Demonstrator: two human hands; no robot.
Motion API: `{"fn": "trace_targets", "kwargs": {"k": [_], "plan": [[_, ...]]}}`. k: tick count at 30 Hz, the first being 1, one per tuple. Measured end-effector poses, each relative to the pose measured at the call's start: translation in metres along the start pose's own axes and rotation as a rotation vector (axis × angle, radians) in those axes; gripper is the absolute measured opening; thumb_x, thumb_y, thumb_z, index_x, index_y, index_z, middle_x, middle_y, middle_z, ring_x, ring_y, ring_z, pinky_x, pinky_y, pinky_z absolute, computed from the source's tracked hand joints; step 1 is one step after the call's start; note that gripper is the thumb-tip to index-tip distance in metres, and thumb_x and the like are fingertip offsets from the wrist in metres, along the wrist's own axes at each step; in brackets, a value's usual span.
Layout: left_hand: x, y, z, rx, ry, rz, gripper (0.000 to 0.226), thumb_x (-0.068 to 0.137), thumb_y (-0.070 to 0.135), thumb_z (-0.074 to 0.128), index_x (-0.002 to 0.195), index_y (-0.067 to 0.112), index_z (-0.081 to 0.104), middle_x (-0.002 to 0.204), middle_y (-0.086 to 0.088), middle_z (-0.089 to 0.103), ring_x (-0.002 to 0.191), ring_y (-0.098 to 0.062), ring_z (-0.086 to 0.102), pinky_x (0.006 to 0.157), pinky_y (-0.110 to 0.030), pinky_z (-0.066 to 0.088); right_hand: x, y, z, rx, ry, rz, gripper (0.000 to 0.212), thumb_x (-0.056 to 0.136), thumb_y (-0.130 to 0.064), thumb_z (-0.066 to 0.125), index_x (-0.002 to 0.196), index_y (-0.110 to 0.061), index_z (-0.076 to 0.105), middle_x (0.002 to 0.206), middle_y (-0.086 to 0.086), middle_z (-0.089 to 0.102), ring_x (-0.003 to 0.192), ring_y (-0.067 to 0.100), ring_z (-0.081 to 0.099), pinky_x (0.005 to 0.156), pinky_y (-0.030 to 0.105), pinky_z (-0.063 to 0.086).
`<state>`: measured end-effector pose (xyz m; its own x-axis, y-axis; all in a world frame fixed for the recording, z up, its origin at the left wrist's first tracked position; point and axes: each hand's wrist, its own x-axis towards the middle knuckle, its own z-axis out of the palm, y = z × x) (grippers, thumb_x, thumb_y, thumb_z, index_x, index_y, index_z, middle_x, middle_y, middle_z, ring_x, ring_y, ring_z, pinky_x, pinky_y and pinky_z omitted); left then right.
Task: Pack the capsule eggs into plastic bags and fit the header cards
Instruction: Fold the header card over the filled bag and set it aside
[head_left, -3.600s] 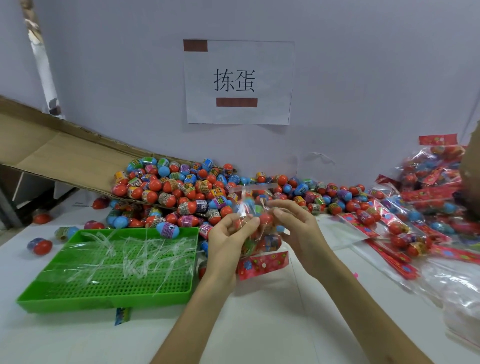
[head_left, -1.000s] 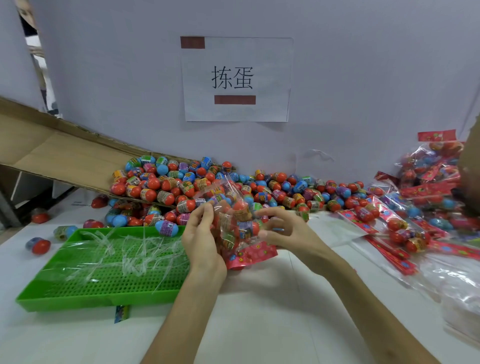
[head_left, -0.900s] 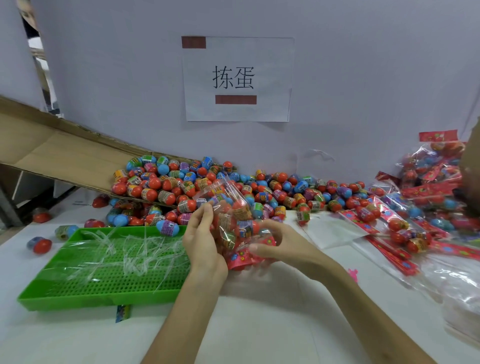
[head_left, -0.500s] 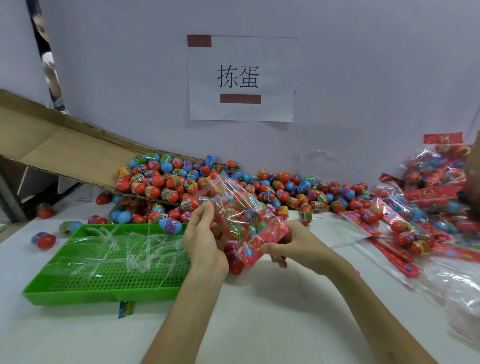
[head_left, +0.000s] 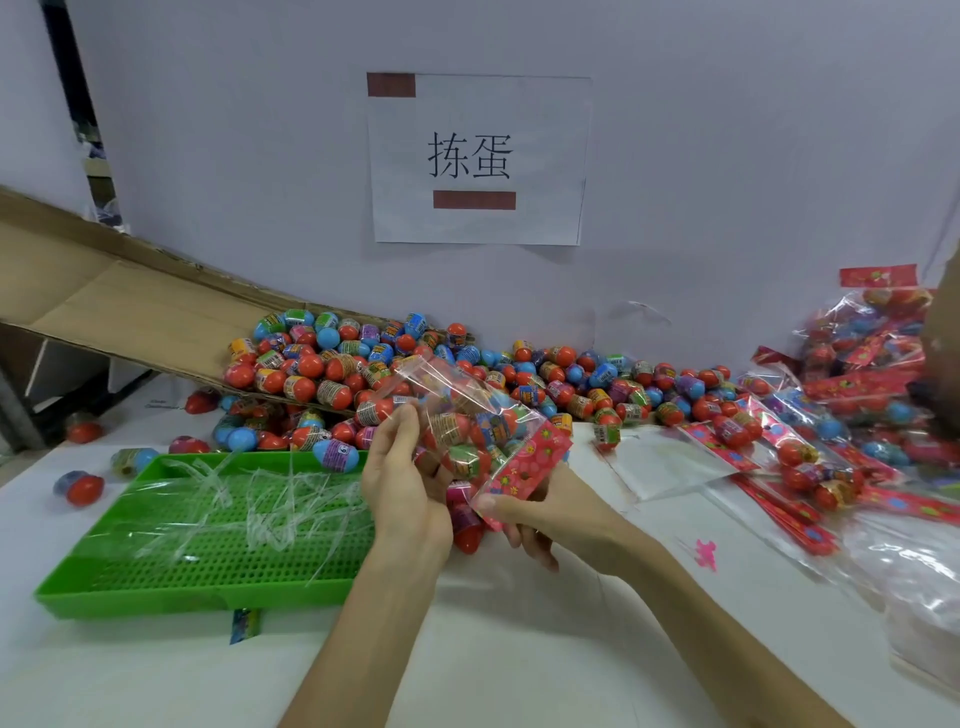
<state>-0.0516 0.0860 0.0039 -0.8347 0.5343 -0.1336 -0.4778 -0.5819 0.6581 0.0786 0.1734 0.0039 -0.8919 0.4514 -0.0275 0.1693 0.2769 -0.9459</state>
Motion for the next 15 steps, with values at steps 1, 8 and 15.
{"fn": "trace_targets", "kwargs": {"k": [1,8,15], "plan": [[-0.001,-0.001,0.000,0.004,-0.004,0.008,0.007,0.100,0.023,0.066,0.099,0.019,0.072,0.085,0.003,0.079,0.068,-0.010,0.073,0.053,-0.024,0.057,0.001,0.001,0.002,-0.031,0.018,0.008,0.034,0.085,-0.052,0.076,0.060,-0.031,0.067,0.060,0.001,0.064,0.040,0.014,0.051,0.043,0.025,0.045],[-0.003,0.001,0.002,0.007,-0.023,-0.009,0.016,0.101,0.024,0.065,0.106,0.011,0.073,0.100,-0.004,0.079,0.077,-0.014,0.074,0.054,-0.023,0.056,0.001,0.010,-0.001,-0.031,0.000,0.010,0.027,0.086,-0.042,0.078,0.071,-0.027,0.061,0.056,-0.001,0.061,0.042,0.010,0.049,0.042,0.021,0.040],[0.000,0.001,0.000,0.017,0.000,-0.011,0.009,0.099,0.025,0.067,0.098,0.019,0.073,0.109,-0.008,0.079,0.103,-0.027,0.075,0.076,-0.039,0.063,0.001,0.015,-0.009,-0.187,-0.096,0.094,0.034,0.078,-0.047,0.080,0.088,-0.018,0.067,0.065,0.007,0.063,0.049,0.013,0.050,0.045,0.025,0.043]]}}
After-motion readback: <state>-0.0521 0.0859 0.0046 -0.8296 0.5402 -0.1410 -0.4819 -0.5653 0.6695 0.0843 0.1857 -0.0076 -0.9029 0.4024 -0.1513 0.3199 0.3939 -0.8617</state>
